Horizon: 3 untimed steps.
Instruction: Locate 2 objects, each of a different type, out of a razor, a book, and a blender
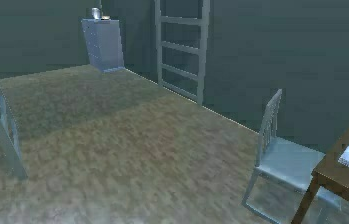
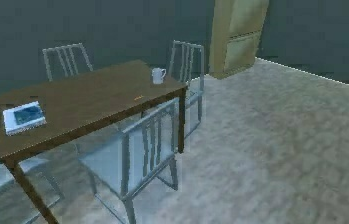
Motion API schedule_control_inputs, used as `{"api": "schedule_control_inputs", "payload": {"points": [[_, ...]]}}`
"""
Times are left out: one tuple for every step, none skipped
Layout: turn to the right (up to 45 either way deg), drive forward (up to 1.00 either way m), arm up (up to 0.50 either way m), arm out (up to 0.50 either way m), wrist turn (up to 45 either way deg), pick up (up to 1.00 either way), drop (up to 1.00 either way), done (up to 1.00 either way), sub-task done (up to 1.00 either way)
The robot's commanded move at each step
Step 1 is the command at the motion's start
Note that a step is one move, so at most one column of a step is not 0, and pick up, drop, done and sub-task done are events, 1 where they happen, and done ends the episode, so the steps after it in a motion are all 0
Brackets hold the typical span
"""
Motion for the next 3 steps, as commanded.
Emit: {"api": "schedule_control_inputs", "payload": {"points": [[0.0,0.15,0.0,0.0,0.0,0.0,0.0,0.0,0.0],[45.0,0.0,0.0,0.0,0.0,0.0,0.0,0.0,0.0],[0.0,0.0,0.0,0.0,0.0,0.0,0.0,1.0,0.0]]}}
